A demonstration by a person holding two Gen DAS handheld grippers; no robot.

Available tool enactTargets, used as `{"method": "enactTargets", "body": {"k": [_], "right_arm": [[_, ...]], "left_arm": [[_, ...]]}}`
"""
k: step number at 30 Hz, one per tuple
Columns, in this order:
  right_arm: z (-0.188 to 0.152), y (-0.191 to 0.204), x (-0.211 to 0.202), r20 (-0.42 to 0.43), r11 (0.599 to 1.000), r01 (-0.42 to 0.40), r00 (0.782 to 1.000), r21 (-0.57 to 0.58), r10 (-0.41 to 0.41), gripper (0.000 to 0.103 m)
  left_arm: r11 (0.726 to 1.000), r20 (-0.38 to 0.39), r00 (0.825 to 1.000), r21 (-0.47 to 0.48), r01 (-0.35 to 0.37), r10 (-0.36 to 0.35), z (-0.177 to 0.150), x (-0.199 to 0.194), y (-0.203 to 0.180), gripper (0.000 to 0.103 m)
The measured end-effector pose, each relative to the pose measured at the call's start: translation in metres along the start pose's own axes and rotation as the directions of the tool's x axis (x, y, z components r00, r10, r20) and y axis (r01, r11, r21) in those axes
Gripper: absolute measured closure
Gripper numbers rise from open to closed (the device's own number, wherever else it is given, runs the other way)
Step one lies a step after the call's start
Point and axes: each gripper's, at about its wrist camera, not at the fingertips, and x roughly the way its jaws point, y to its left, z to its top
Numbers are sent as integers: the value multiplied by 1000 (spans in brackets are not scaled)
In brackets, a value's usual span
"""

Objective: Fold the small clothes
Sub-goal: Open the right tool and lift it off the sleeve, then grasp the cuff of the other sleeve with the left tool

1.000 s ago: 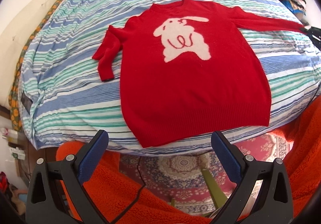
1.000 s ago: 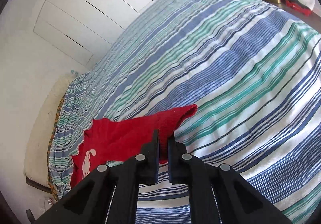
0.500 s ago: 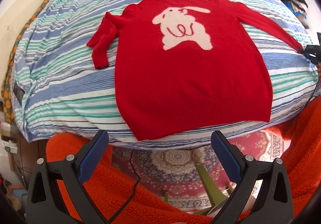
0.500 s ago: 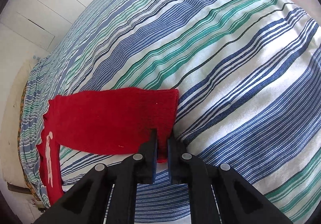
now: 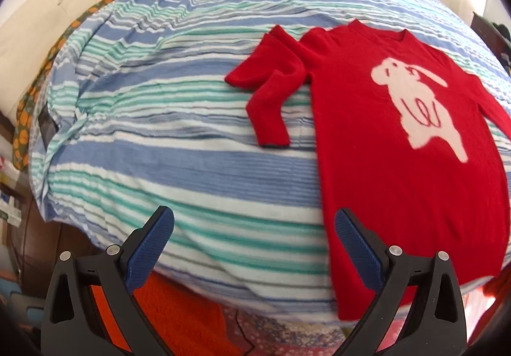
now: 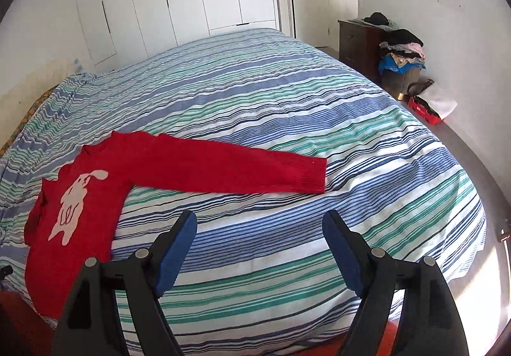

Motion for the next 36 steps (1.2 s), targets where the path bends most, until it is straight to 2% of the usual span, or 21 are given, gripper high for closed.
{"method": "enactTargets", "body": {"k": [3, 6, 7, 8, 9, 10, 12, 14, 15, 16, 17, 18, 19, 20, 21, 22, 25, 28, 30, 31, 36], "right_arm": [[-30, 45, -4, -42, 996, -94, 995, 3, 94, 23], [-55, 86, 6, -105, 985, -174, 979, 19, 175, 23], [-63, 99, 9, -126, 980, -196, 972, 13, 196, 23], [-68, 111, 11, -144, 976, -217, 966, -5, 214, 23], [-73, 123, 11, -156, 973, -229, 963, -33, 221, 23], [-78, 134, 10, -164, 970, -236, 961, -66, 223, 23], [-82, 148, 7, -167, 958, -253, 959, -134, 229, 23], [-85, 156, 2, -153, 951, -249, 963, -185, 222, 23], [-87, 158, 1, -152, 946, -253, 962, -201, 225, 23], [-89, 160, 0, -153, 944, -254, 962, -210, 225, 23], [-91, 162, 2, -159, 944, -253, 962, -213, 222, 23], [-92, 163, 5, -170, 943, -259, 959, -211, 225, 23], [-93, 164, 8, -181, 942, -264, 957, -208, 228, 23], [-94, 166, 10, -187, 942, -265, 955, -206, 228, 23], [-95, 168, 11, -192, 940, -269, 954, -207, 231, 23], [-96, 170, 12, -194, 937, -276, 952, -212, 237, 23], [-98, 177, 8, -187, 929, -277, 954, -246, 235, 23], [-103, 181, 10, -207, 922, -282, 951, -266, 231, 23], [-105, 185, 15, -230, 918, -282, 948, -277, 222, 23], [-106, 187, 17, -239, 917, -283, 946, -282, 219, 23], [-114, 203, 22, -266, 901, -290, 941, -324, 207, 23]], "left_arm": [[990, 23, 999, 139, -34, 31, 22, 39, -9, 22], [984, 11, 999, 172, -42, 41, 45, 75, -14, 23], [987, 1, 1000, 160, -29, 29, 51, 84, -12, 42], [991, -28, 999, 133, 19, -15, 58, 91, -8, 67], [992, -81, 992, 78, 104, -98, 64, 97, 0, 94], [985, -92, 981, 2, 172, -171, 71, 95, 12, 98], [950, -44, 957, -142, 279, -288, 87, 80, 48, 98], [889, 25, 939, -313, 333, -343, 105, 68, 104, 98], [850, 60, 937, -403, 339, -345, 111, 66, 137, 98], [812, 81, 944, -491, 317, -319, 115, 67, 167, 98], [774, 78, 962, -578, 258, -263, 117, 72, 198, 97], [727, 52, 977, -660, 189, -207, 115, 80, 226, 91], [677, 5, 986, -727, 116, -164, 109, 92, 251, 70], [634, -51, 987, -771, 60, -155, 100, 104, 272, 56], [604, -88, 983, -797, 28, -161, 91, 113, 290, 35], [582, -83, 983, -813, 27, -161, 81, 118, 302, 33], [568, -9, 975, -814, 120, -220, 53, 122, 313, 33], [601, 9, 962, -779, 177, -272, 37, 128, 299, 33], [628, 10, 961, -755, 188, -275, 35, 135, 293, 33], [631, 18, 963, -752, 191, -269, 35, 138, 291, 33], [597, 89, 951, -761, 256, -295, 63, 167, 289, 33]]}}
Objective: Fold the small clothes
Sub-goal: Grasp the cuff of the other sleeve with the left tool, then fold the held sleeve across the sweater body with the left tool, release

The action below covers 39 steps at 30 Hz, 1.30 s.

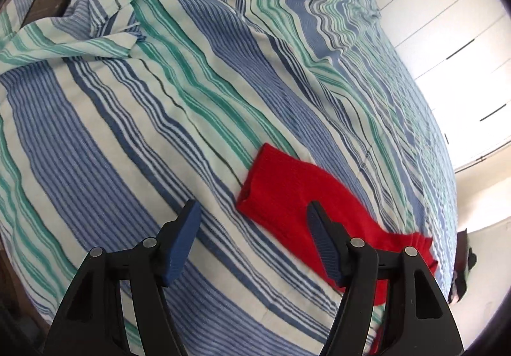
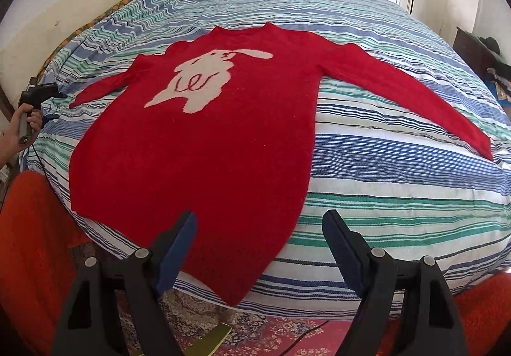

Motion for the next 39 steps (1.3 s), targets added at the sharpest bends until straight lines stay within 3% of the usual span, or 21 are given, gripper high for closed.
{"method": "enactTargets", "body": {"k": [2, 4, 5, 7, 10, 15, 18, 21, 22, 24, 27, 30, 33, 36, 37, 38, 39], "right_arm": [[-1, 6, 4, -15, 1000, 7, 1000, -21, -7, 23], [-1, 12, 8, -29, 999, 13, 999, -39, -14, 23], [-1, 14, 9, -36, 999, 16, 999, -49, -17, 23], [0, 18, 10, -36, 998, 22, 999, -65, -25, 23], [1, 21, 7, -15, 996, 32, 999, -86, -34, 23], [0, 24, 12, -26, 994, 22, 999, -103, -25, 23], [0, 22, 12, -22, 995, 20, 1000, -94, -22, 23], [2, 14, 3, 10, 998, 21, 1000, -54, -20, 23], [3, 9, 1, 18, 999, 18, 1000, -27, -18, 23], [3, -7, -5, 34, 999, 14, 999, 47, -15, 23], [3, -39, -13, 52, 983, 13, 998, 185, -23, 23], [0, -64, -12, 51, 954, -35, 998, 299, 21, 23], [-2, -64, 0, 14, 945, -105, 994, 310, 106, 23], [-7, -48, 18, -49, 962, -120, 989, 245, 136, 23], [-7, -43, 23, -66, 971, -110, 990, 213, 126, 24], [-8, -37, 27, -82, 978, -96, 990, 185, 112, 38], [-8, -33, 29, -92, 983, -88, 990, 164, 104, 50]], "left_arm": [[1000, -35, 999, 14, 4, -4, 6, 20, -11, 35], [999, -105, 994, 40, 22, -18, 4, 37, -21, 97], [999, -119, 993, 52, 6, 1, 3, 39, -25, 101], [995, -50, 997, 77, -56, 60, 0, 22, -29, 102], [995, 0, 996, -28, -91, 91, 0, -5, -6, 102], [977, -48, 980, -84, -195, 191, -1, 4, 20, 100], [969, -56, 967, -13, -248, 247, -8, 6, 7, 88], [954, 23, 956, 64, -292, 291, -29, -23, -11, 44], [955, 56, 958, 87, -284, 280, -42, -37, -16, 39], [958, 69, 973, 173, -227, 218, -74, -61, -29, 39], [940, -78, 994, 339, -44, 74, -144, -76, -57, 38], [881, -268, 963, 454, 133, -7, -228, -73, -88, 36], [833, -353, 935, 527, 168, 35, -299, -57, -108, 32], [831, -331, 939, 545, 109, 94, -337, -46, -113, 37], [832, -326, 941, 544, 112, 87, -342, -47, -114, 67], [828, -360, 931, 541, 148, 69, -344, -44, -115, 93], [827, -392, 919, 532, 179, 53, -346, -44, -116, 99]]}}
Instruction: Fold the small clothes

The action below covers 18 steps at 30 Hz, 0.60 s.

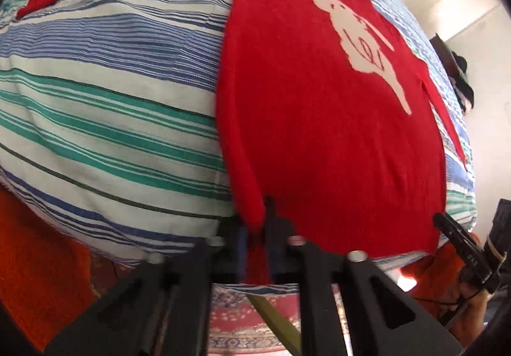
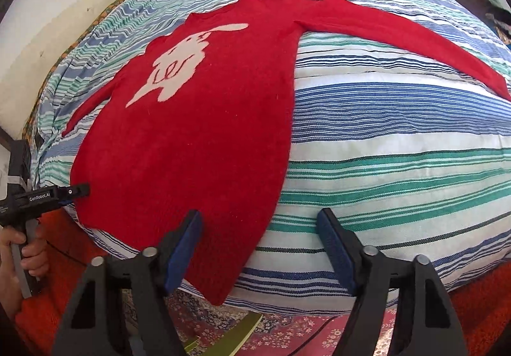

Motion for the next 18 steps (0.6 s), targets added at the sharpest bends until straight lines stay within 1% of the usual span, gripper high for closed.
{"method": "enactTargets", "body": {"k": [1, 2, 3, 4, 6, 8, 9, 10, 11, 12, 13, 14, 15, 16, 18], "right_arm": [[-2, 3, 1, -8, 1000, -13, 1000, -16, 13, 73], [-3, 5, 2, -15, 999, -29, 999, -27, 28, 88], [-5, 6, 1, -17, 999, -23, 1000, -38, 22, 95], [-7, 7, 0, -18, 999, -12, 1000, -47, 11, 98], [-10, 8, -1, -19, 999, 14, 1000, -50, -15, 98], [-11, 7, 0, -21, 999, 19, 1000, -48, -20, 98], [-11, 6, 1, -20, 999, 22, 1000, -46, -23, 98], [-12, 5, 1, -16, 999, 27, 999, -43, -27, 97], [-12, 4, 1, -12, 999, 21, 1000, -40, -22, 89], [-12, 3, -1, -5, 999, 24, 1000, -35, -24, 83], [-12, 2, -5, 9, 999, 25, 1000, -29, -25, 66], [-13, 1, -10, 34, 999, 23, 999, -22, -23, 46], [-13, 0, -20, 76, 999, 38, 996, -16, -37, 39], [-14, 0, -30, 124, 998, 65, 990, -9, -64, 30], [-14, -3, -47, 208, 995, 99, 973, 14, -99, 28]], "left_arm": [[1000, 18, 1000, 8, -14, 14, -2, -3, -1, 99], [999, 26, 999, 28, -30, 30, -6, -6, -2, 100], [998, 26, 999, 34, -46, 45, -10, -7, -2, 100], [998, 26, 998, 26, -60, 59, -13, -9, 1, 100], [997, 21, 997, 14, -78, 78, -17, -7, 6, 99], [996, 22, 996, 14, -89, 88, -17, -3, 8, 97], [994, 29, 994, 26, -102, 101, -18, -3, 6, 93], [993, 41, 993, 36, -113, 111, -20, -4, 4, 92], [993, 52, 992, 39, -114, 112, -22, -7, 3, 87], [993, 64, 992, 38, -111, 109, -25, -12, 2, 72], [993, 93, 989, 28, -118, 115, -27, -19, 1, 53], [990, 150, 979, 14, -143, 139, -29, -31, 1, 43], [985, 216, 962, 1, -172, 168, -31, -43, 2, 26], [981, 275, 943, -10, -195, 190, -32, -53, 2, 17], [971, 353, 906, -41, -236, 235, -30, -66, 4, 12]]}}
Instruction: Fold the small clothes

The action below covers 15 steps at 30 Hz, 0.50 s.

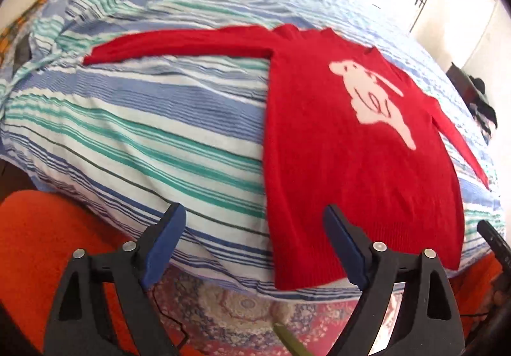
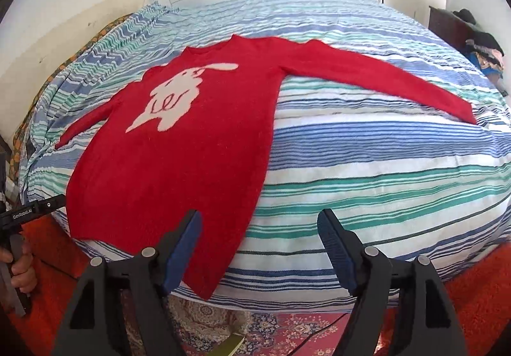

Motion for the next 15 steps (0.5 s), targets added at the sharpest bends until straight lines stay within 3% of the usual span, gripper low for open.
{"method": "enactTargets", "body": {"k": [3, 8, 15], "right_arm": [[3, -9, -7, 43, 998, 37, 998, 45, -39, 27], [3, -25, 0, 17, 992, 58, 998, 116, -60, 27], [0, -37, -3, 22, 984, 74, 997, 163, -79, 27]], "left_arm": [[998, 12, 998, -25, -62, 63, 6, 6, 7, 12], [991, 9, 991, -16, -134, 134, 10, 20, 5, 12], [988, -2, 988, 3, -157, 157, 10, 26, -1, 12]]}}
